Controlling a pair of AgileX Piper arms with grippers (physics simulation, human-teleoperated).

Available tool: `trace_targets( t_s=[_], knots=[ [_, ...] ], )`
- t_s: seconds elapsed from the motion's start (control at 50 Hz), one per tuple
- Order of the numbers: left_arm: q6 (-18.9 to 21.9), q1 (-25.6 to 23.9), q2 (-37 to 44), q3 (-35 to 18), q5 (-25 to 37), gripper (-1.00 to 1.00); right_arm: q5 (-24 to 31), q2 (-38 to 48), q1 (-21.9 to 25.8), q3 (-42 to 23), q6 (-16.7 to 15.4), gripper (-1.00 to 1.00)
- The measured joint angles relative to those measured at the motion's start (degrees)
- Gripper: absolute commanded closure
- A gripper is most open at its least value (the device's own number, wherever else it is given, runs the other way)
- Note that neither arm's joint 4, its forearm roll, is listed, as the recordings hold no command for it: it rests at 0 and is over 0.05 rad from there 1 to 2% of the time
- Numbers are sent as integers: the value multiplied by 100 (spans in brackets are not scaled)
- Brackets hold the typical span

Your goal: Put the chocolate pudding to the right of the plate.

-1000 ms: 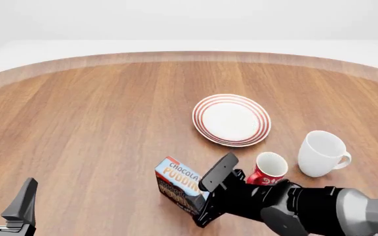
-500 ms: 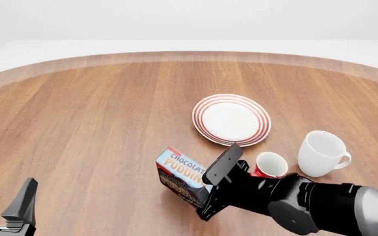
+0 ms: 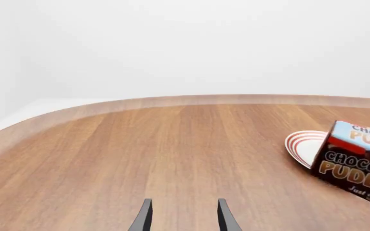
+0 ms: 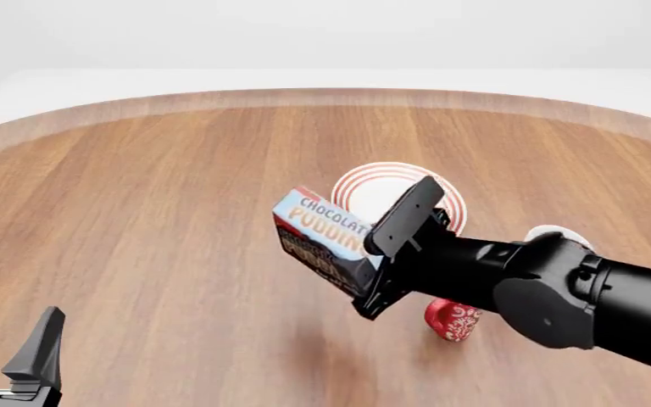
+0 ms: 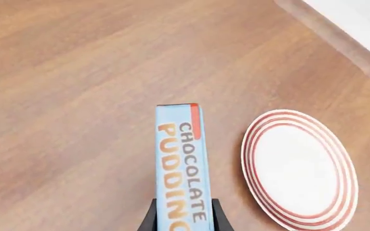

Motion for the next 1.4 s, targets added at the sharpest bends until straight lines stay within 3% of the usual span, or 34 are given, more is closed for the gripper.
trace_targets(
  t_s=[0.4, 0.78, 1.1, 1.4],
  knots=[
    [0, 0, 0, 0, 0, -100, 916, -443, -636, -1204, -647, 100],
    [0, 0, 0, 0, 0, -100, 1429, -180, -1330, -2586, -793, 100],
    [0, 0, 0, 0, 0, -100, 1863, 517, -1969, -4008, -631, 100],
    [0, 0, 0, 0, 0, -100, 1923, 1178, -2705, -4730, -204, 100]
  ],
)
